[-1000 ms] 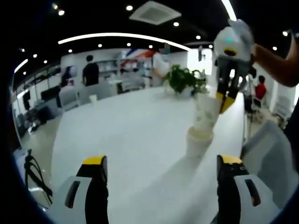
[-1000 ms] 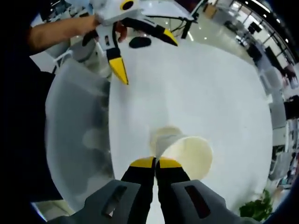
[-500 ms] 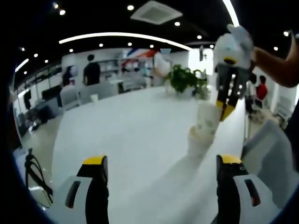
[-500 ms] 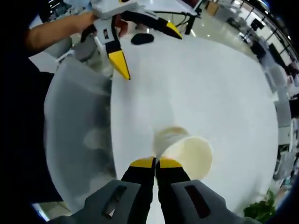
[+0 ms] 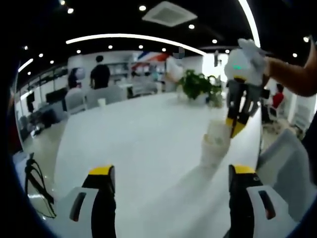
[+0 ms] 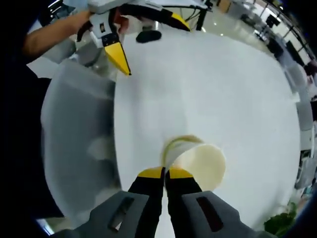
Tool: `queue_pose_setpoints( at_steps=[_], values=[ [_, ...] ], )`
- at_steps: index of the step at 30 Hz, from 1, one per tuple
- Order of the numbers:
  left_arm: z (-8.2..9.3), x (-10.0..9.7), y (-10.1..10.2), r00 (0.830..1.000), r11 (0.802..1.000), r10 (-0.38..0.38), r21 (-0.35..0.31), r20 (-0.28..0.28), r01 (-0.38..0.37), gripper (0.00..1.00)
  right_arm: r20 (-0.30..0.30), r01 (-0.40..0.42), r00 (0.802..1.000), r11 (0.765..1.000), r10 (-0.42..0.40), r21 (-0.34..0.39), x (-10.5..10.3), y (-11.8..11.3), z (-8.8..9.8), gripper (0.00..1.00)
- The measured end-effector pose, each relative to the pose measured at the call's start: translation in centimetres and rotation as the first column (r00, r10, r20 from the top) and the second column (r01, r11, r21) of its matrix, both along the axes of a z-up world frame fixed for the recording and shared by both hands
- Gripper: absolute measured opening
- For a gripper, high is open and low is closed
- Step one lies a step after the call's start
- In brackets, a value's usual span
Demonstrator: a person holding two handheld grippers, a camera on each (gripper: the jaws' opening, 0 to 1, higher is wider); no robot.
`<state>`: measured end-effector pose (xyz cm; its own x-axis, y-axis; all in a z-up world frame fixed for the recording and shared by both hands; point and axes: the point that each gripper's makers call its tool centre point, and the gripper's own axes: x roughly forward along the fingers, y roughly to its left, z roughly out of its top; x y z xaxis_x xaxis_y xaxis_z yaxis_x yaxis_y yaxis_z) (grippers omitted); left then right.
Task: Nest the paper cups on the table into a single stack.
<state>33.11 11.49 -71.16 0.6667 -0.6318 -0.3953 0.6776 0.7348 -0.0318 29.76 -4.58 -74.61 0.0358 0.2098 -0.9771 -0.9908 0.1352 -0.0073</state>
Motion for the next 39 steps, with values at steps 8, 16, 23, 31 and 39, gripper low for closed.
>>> queue_pose_setpoints(
  at_steps=[8, 16, 23, 31, 39],
  values=[
    [0.3, 0.3, 0.2, 1.000, 1.000, 0.016, -0.015, 0.003, -0.016, 0.93, 0.004, 0.003, 1.000, 1.000, -0.003, 0.010, 0.3, 0.0, -0.5, 0.00],
    [0.2, 0.3, -0.2, 1.000, 1.000, 0.008, -0.011, 0.000, -0.008, 0.93, 0.038, -0.006, 0.999, 0.999, 0.004, 0.038, 0.9, 0.5, -0.4, 0.05],
    [0.2, 0.4, -0.4, 1.000, 1.000, 0.005, -0.009, 0.000, -0.005, 0.93, 0.052, -0.012, 0.999, 0.998, 0.009, 0.059, 0.8, 0.5, -0.3, 0.09],
    [0.2, 0.5, -0.9, 1.000, 1.000, -0.006, -0.009, -0.002, 0.006, 0.93, 0.095, -0.001, 0.995, 0.989, -0.013, 0.147, 1.3, 1.3, 1.1, 0.20],
    [0.9, 0.8, -1.6, 1.000, 0.999, -0.025, -0.019, 0.018, 0.025, 0.95, 0.189, 0.072, 0.968, 0.900, -0.168, 0.430, 4.4, 2.2, 6.8, 0.47]
  ],
)
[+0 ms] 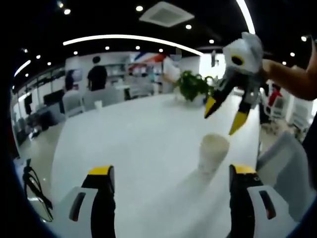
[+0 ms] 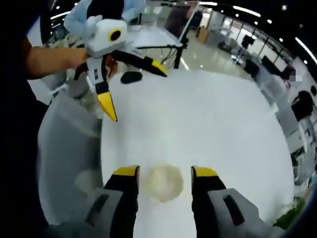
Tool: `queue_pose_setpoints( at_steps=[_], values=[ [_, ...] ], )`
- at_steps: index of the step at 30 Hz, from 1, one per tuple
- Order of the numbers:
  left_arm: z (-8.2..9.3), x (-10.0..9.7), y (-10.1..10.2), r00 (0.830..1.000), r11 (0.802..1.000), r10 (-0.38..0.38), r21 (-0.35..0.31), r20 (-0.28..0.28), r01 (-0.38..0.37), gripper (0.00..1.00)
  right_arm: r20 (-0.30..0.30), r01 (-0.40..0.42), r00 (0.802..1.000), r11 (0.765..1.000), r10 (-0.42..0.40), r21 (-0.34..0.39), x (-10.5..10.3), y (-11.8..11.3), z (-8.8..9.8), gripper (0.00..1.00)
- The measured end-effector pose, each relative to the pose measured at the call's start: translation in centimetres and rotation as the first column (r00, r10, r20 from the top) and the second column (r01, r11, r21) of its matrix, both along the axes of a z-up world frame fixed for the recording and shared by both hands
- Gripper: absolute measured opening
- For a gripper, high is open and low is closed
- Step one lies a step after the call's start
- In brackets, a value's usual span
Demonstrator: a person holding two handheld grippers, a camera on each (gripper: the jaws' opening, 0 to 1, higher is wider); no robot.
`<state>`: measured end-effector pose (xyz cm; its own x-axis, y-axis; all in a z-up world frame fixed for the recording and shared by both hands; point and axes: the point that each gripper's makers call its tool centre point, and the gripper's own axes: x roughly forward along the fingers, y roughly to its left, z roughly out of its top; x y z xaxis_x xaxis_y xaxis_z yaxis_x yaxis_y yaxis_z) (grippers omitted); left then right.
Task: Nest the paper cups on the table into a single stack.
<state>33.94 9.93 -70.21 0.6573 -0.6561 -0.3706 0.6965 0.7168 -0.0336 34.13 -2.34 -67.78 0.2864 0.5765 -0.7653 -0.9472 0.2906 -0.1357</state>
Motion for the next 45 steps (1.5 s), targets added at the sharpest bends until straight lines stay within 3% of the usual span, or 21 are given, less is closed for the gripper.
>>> queue_pose_setpoints(
  at_steps=[2, 5, 7, 10, 12, 17, 20, 22, 26, 28, 31, 35, 43, 45],
  values=[
    [0.3, 0.1, -0.3, 1.000, 1.000, -0.004, -0.011, 0.004, 0.004, 0.96, 0.058, 0.053, 0.997, 0.992, -0.060, 0.116, 1.3, -0.5, 2.4, 0.58],
    [0.6, 0.2, -1.0, 1.000, 0.999, -0.025, -0.029, 0.012, 0.026, 0.97, 0.174, 0.029, 0.981, 0.958, -0.081, 0.284, 2.2, -1.1, 5.2, 0.72],
    [1.4, -0.3, -2.4, 0.996, 0.993, -0.082, -0.081, 0.039, 0.085, 0.98, 0.162, 0.059, 0.979, 0.933, -0.124, 0.354, 2.2, -2.2, 5.6, 0.80],
    [1.7, -0.3, -2.9, 0.995, 0.989, -0.081, -0.116, 0.059, 0.088, 0.98, 0.188, 0.073, 0.970, 0.923, -0.153, 0.377, 1.9, -4.3, 5.2, 0.90],
    [1.2, 0.0, -2.9, 0.996, 0.991, -0.069, -0.113, 0.056, 0.075, 0.98, 0.168, 0.087, 0.972, 0.914, -0.165, 0.397, 1.2, -5.5, 4.2, 0.99],
    [0.3, 0.0, -3.2, 0.994, 0.993, -0.070, -0.094, 0.078, 0.077, 0.98, 0.122, 0.157, 0.963, 0.865, -0.242, 0.477, -0.1, -7.9, 1.9, 1.00],
    [-0.4, -0.2, -3.5, 0.991, 0.993, -0.088, -0.071, 0.101, 0.096, 0.98, 0.122, 0.177, 0.956, 0.852, -0.268, 0.492, -0.4, -8.9, 0.5, 1.00],
    [-1.0, -0.2, -3.6, 0.991, 0.994, -0.090, -0.059, 0.096, 0.096, 0.98, 0.070, 0.209, 0.957, 0.838, -0.281, 0.504, -0.8, -9.3, -0.8, 0.98],
    [-2.2, -0.7, -4.1, 0.988, 0.992, -0.122, -0.027, 0.095, 0.125, 0.96, 0.066, 0.212, 0.957, 0.838, -0.282, 0.503, -1.3, -9.4, -2.9, 0.96],
    [-3.5, -1.2, -4.5, 0.984, 0.987, -0.162, 0.033, 0.077, 0.160, 0.95, 0.070, 0.206, 0.959, 0.844, -0.275, 0.495, -1.5, -9.3, -3.6, 0.94],
    [-4.6, -1.6, -5.4, 0.978, 0.979, -0.198, 0.071, 0.070, 0.193, 0.93, 0.081, 0.179, 0.967, 0.875, -0.240, 0.451, -1.8, -9.1, -5.4, 0.88],
    [-6.2, -1.7, -6.4, 0.970, 0.965, -0.241, 0.111, 0.038, 0.236, 0.85, 0.076, 0.152, 0.977, 0.897, -0.201, 0.415, -2.1, -8.3, -7.0, 0.81],
    [-7.5, -1.5, -8.2, 0.959, 0.954, -0.283, 0.107, 0.009, 0.281, 0.83, 0.076, 0.105, 0.987, 0.931, -0.140, 0.350, -2.3, -7.2, -9.4, 0.70],
    [-7.8, -1.6, -8.9, 0.951, 0.944, -0.308, 0.125, 0.002, 0.305, 0.79, 0.071, 0.085, 0.991, 0.945, -0.113, 0.315, -2.6, -7.0, -10.4, 0.62]
  ],
)
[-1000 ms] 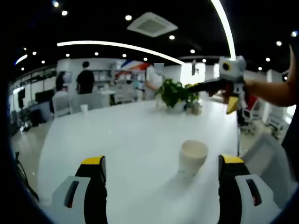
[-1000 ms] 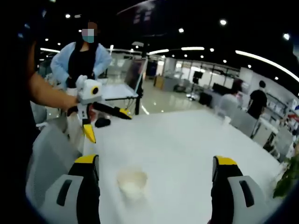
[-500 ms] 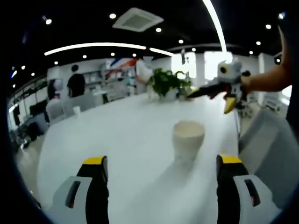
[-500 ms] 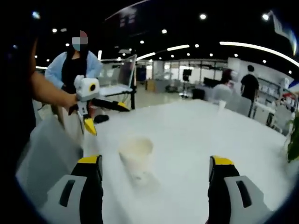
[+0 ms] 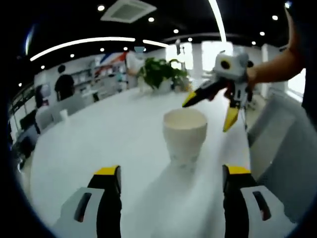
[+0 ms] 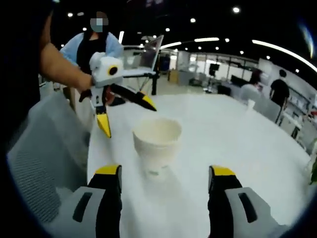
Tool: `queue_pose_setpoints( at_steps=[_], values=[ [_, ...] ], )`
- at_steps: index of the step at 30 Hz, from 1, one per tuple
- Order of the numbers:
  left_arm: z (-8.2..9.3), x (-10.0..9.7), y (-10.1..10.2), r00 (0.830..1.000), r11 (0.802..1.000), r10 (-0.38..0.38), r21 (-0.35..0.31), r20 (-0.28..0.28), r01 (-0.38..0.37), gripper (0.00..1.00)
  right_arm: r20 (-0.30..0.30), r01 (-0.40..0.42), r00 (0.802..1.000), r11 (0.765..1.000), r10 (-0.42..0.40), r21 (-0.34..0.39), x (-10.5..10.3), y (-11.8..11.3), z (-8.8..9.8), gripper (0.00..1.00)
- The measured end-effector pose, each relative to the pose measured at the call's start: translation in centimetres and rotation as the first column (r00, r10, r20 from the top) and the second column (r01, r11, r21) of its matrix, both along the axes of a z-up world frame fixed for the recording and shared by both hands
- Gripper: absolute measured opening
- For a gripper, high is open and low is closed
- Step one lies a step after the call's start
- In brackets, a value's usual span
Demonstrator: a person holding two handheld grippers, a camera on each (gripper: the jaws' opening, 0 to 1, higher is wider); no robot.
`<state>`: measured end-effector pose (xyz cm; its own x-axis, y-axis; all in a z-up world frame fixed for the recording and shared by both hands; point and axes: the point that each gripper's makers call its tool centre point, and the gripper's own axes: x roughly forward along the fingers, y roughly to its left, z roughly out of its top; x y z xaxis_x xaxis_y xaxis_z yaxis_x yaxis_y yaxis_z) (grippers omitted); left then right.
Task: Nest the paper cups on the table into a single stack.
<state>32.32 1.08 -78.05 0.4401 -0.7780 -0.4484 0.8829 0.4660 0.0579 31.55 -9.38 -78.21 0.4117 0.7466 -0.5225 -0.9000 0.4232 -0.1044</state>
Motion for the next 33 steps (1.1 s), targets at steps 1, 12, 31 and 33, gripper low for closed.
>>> queue_pose_setpoints(
  at_steps=[1, 12, 31, 33],
  values=[
    [-0.2, 0.0, -0.2, 1.000, 1.000, -0.006, 0.010, 0.007, 0.006, 0.75, 0.001, -0.002, 1.000, 1.000, 0.002, -0.004, 0.0, 0.1, -0.2, 0.60],
    [-1.8, 0.3, -2.9, 0.996, 0.994, -0.091, 0.065, -0.004, 0.092, 0.53, -0.025, -0.075, 0.997, 0.995, 0.074, -0.066, 0.4, 1.6, -2.1, 0.44],
    [-3.0, 1.0, -4.4, 0.986, 0.980, -0.159, 0.117, -0.044, 0.163, 0.40, -0.064, -0.123, 0.991, 0.986, 0.117, -0.110, 1.2, 3.0, -3.5, 0.37],
    [-3.0, 1.2, -4.5, 0.986, 0.979, -0.160, 0.120, -0.041, 0.164, 0.39, -0.066, -0.120, 0.991, 0.987, 0.113, -0.110, 1.4, 3.0, -3.5, 0.36]
  ],
)
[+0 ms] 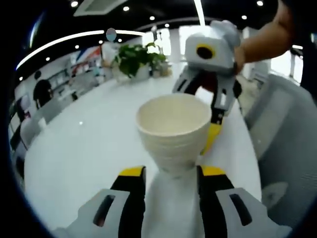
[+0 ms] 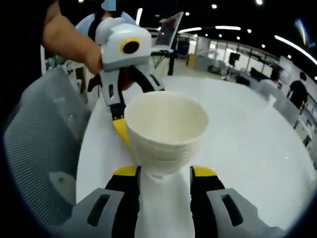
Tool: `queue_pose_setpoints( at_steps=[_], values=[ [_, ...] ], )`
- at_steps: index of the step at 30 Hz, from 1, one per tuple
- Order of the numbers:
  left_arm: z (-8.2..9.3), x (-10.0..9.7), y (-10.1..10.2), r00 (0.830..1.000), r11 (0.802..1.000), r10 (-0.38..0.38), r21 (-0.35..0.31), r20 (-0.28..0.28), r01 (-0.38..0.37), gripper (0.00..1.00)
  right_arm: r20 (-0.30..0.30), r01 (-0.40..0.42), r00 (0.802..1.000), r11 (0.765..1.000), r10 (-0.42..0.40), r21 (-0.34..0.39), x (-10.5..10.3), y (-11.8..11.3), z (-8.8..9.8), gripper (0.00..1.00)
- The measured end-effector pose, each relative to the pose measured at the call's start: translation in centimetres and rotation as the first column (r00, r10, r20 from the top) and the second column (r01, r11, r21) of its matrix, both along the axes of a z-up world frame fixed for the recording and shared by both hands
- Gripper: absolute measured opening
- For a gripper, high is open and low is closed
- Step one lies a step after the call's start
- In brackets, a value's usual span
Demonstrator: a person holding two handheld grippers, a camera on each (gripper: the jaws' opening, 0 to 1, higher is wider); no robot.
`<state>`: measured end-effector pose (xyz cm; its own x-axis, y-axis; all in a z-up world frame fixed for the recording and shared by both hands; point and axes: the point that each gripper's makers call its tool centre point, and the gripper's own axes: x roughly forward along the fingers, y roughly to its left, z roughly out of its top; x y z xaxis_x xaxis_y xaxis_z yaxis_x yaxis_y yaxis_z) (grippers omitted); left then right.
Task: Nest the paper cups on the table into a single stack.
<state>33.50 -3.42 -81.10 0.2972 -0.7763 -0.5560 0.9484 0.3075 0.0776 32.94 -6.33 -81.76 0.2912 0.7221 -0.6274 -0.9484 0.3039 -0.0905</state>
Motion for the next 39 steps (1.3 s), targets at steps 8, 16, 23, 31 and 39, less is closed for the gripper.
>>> queue_pose_setpoints(
  at_steps=[8, 16, 23, 31, 39],
  values=[
    [0.1, -0.2, -0.2, 0.999, 0.999, -0.032, 0.009, 0.005, 0.032, 0.31, -0.004, -0.006, 1.000, 1.000, 0.006, -0.002, 0.1, 0.9, -0.2, 0.33],
    [0.8, 0.4, 0.5, 0.999, 0.999, -0.031, 0.009, -0.013, 0.031, 0.31, -0.012, -0.005, 1.000, 1.000, 0.006, 0.018, 0.6, 1.5, 0.5, 0.33],
    [1.1, 1.6, 0.6, 1.000, 1.000, -0.026, -0.005, -0.004, 0.026, 0.30, -0.020, 0.003, 1.000, 1.000, -0.003, 0.003, 1.9, 1.6, 0.8, 0.33],
    [1.0, 3.7, 0.9, 1.000, 1.000, -0.006, 0.004, -0.030, 0.006, 0.30, -0.023, -0.007, 1.000, 1.000, 0.007, 0.003, 3.9, 1.7, 0.7, 0.33],
    [0.9, 6.5, 1.0, 1.000, 1.000, -0.006, 0.013, -0.022, 0.006, 0.29, -0.026, 0.015, 1.000, 0.999, -0.014, 0.038, 6.8, 2.0, 0.5, 0.33]
  ],
)
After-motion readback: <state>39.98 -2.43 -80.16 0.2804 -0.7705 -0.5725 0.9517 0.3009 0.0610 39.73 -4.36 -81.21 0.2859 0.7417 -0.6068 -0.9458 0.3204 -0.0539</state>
